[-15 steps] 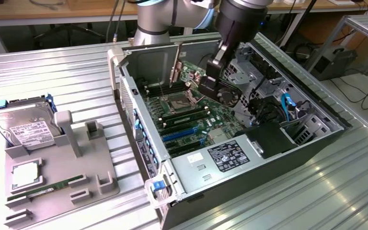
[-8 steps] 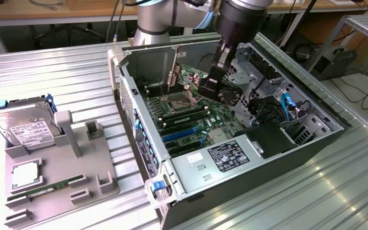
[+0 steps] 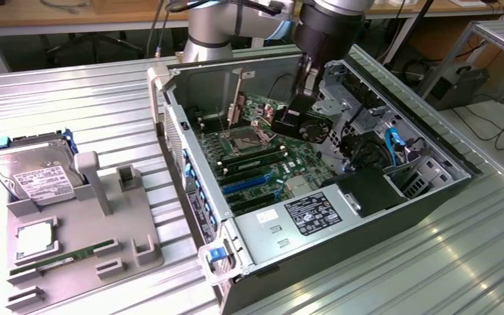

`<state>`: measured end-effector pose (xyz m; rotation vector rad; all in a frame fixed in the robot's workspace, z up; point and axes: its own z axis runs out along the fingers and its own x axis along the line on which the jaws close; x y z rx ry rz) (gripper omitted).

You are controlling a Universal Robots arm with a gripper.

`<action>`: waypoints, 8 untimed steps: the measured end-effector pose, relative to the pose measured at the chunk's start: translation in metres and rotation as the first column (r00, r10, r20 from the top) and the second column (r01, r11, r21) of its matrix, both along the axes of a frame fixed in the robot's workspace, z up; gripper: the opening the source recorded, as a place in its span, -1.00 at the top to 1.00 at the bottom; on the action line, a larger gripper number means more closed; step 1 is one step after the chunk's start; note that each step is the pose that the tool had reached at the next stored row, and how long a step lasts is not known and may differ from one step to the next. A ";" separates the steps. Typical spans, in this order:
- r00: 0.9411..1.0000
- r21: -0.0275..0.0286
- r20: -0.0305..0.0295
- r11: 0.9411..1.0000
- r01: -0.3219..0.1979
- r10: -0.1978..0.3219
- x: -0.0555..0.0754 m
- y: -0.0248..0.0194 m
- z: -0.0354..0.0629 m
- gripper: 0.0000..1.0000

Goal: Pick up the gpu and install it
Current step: 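Insert the gpu into the slot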

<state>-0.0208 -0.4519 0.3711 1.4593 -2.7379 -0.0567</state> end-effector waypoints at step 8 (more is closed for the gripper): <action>0.987 0.000 0.000 0.987 -0.159 0.159 0.000 0.0000 -0.0031 0.47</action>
